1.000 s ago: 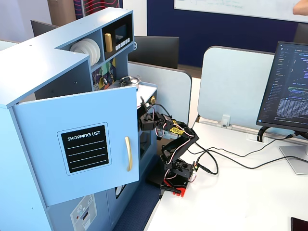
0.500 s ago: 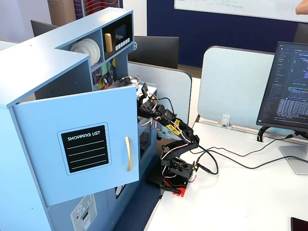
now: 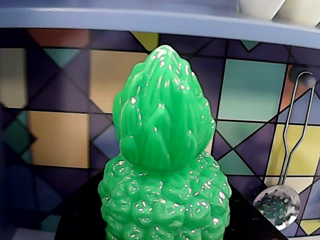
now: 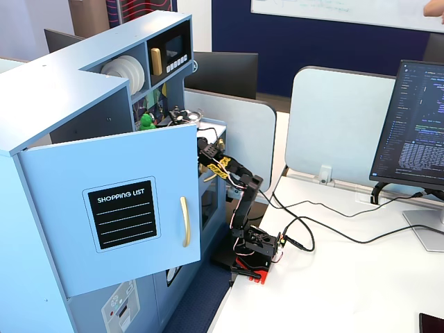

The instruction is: Pick up the green pineapple from the left cabinet and place it in the green recipient

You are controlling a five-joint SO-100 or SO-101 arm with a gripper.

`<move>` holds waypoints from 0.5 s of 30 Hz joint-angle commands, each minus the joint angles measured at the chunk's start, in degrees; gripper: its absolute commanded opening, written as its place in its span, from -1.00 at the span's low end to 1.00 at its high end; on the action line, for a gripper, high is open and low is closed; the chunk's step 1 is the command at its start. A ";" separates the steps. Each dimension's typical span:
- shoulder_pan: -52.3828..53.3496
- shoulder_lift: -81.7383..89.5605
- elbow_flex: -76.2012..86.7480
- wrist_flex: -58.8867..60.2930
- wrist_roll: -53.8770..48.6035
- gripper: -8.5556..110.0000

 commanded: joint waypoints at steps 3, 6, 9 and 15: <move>1.23 -7.65 -10.99 -5.01 -0.26 -0.86; 1.32 -9.49 -12.30 -5.10 -0.88 -0.86; 1.32 -10.28 -12.48 -5.10 -1.41 -0.86; 2.02 -10.99 -12.66 -5.19 -1.41 -0.62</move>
